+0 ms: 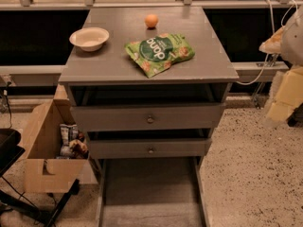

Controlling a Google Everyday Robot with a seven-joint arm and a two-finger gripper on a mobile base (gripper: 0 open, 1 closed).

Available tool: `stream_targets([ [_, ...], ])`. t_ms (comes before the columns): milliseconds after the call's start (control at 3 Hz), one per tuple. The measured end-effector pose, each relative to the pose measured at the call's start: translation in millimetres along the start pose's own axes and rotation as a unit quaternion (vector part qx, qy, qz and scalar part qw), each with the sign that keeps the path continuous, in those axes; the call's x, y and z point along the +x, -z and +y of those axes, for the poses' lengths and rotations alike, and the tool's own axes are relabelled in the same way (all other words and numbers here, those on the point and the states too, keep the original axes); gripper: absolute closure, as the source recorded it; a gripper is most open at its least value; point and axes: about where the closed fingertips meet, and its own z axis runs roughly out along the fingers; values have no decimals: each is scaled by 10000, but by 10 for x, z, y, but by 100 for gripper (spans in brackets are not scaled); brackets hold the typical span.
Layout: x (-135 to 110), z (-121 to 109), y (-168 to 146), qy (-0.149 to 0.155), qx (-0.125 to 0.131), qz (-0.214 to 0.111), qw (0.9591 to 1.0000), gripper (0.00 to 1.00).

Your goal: Place green rice chip bag into bottom drawer

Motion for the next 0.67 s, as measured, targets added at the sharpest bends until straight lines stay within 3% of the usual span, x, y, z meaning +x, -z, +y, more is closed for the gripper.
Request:
stream_targets([
  [333,0,0,0,0,0,0,10000,0],
  [667,-305,-353,-11,79,363,-190,9991,0],
])
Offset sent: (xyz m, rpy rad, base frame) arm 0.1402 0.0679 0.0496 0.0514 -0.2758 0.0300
